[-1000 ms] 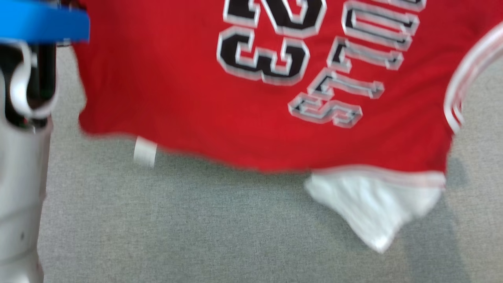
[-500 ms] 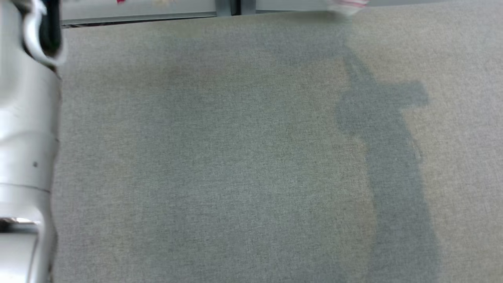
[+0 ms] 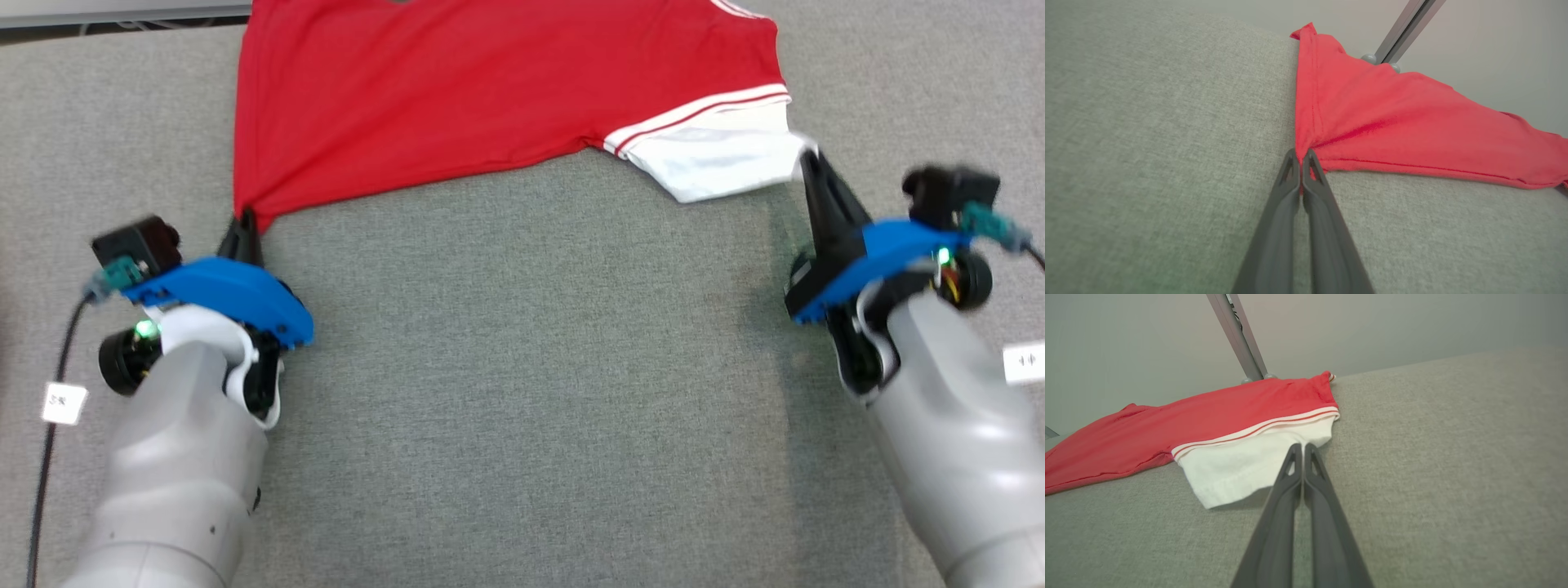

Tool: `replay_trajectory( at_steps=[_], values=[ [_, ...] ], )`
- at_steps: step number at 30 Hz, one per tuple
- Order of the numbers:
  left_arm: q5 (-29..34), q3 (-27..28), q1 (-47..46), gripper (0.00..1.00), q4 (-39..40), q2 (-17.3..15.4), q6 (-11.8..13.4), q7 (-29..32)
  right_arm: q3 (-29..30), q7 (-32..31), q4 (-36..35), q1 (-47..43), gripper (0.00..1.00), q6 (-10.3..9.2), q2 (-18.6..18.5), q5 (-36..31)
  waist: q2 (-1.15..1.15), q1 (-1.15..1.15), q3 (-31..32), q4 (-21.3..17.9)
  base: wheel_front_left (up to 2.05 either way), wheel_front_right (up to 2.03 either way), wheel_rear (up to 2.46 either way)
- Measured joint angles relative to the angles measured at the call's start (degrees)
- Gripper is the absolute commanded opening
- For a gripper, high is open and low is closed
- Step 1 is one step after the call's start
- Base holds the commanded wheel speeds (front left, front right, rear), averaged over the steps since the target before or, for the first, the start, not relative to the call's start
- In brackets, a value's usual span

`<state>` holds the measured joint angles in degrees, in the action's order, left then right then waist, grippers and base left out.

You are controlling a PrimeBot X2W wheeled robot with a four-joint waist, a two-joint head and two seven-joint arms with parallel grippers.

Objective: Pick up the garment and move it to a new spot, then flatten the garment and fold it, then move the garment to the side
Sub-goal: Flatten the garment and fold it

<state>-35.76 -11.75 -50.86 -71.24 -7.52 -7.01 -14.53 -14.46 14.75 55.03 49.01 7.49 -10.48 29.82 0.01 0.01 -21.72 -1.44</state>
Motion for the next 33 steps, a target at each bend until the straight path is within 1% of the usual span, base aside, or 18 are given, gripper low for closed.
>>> replay_trajectory(
  at_steps=[1,3,5,9,12,15,19,22,25,28,31,33],
  values=[
    [0.3,-0.4,1.0,0.00,0.2,0.1,-0.1,-0.2,0.0,0.0,-1.1,-2.1,0.00,0.00,-0.4,0.8,0.00,0.00,0.3,0.2,0.00,0.00,0.00],
    [0.5,-0.3,3.2,0.00,2.1,0.0,-0.1,-0.4,1.2,0.1,-5.9,-6.4,0.00,0.01,-1.1,2.3,0.00,-0.01,1.0,0.4,0.00,0.00,0.00],
    [0.7,0.7,5.8,0.00,7.0,-0.5,-0.1,-0.4,2.5,0.2,-11.7,-11.0,0.00,0.01,-2.4,2.4,-0.01,-0.01,1.9,0.6,0.00,0.00,0.00],
    [3.2,3.2,13.5,0.00,17.2,-1.8,-0.2,-0.5,6.2,0.2,-22.9,-22.1,0.00,0.01,-3.4,1.2,-0.01,-0.02,4.3,1.0,0.00,0.00,0.00],
    [5.2,4.4,19.8,0.00,24.2,-1.7,0.0,-0.5,8.5,0.2,-30.9,-30.4,0.00,0.01,-3.4,-0.4,-0.01,-0.02,6.1,1.0,0.00,0.00,0.00],
    [6.5,5.4,26.1,0.00,31.3,-1.8,1.2,-0.5,11.3,-0.3,-38.1,-38.5,0.00,0.01,-2.7,-2.2,-0.01,-0.02,7.9,0.8,0.00,0.00,0.00],
    [7.2,5.9,34.9,0.00,41.6,-2.1,3.7,-0.3,15.5,-4.9,-49.4,-48.6,0.00,0.01,0.5,-4.6,-0.01,-0.02,10.0,0.1,0.00,0.00,0.00],
    [7.6,6.4,42.3,0.00,50.7,-2.8,6.9,2.2,17.8,-9.8,-58.0,-55.0,0.00,0.01,3.7,-6.7,-0.01,-0.02,11.2,-0.8,0.00,0.00,0.00],
    [8.1,6.4,48.9,0.00,61.2,-3.1,10.3,6.0,19.8,-14.6,-65.0,-59.6,0.00,0.01,5.0,-7.9,-0.02,-0.02,11.9,-1.6,0.00,0.00,0.00],
    [8.6,6.0,54.1,0.00,69.9,-3.5,13.2,10.5,20.7,-19.1,-69.8,-62.2,0.00,0.00,5.9,-8.7,-0.01,-0.01,11.9,-1.6,0.00,0.00,0.00],
    [8.7,5.8,57.4,0.00,76.2,-4.2,15.0,14.3,21.5,-22.3,-73.2,-63.4,0.00,0.00,6.6,-9.3,-0.02,-0.01,11.5,-1.5,0.00,0.00,0.00],
    [8.6,5.9,58.2,0.00,79.0,-4.8,15.6,16.2,22.0,-23.4,-74.4,-63.4,0.00,0.00,6.7,-9.8,-0.02,-0.01,11.1,-1.5,0.00,0.00,0.00]
  ],
)
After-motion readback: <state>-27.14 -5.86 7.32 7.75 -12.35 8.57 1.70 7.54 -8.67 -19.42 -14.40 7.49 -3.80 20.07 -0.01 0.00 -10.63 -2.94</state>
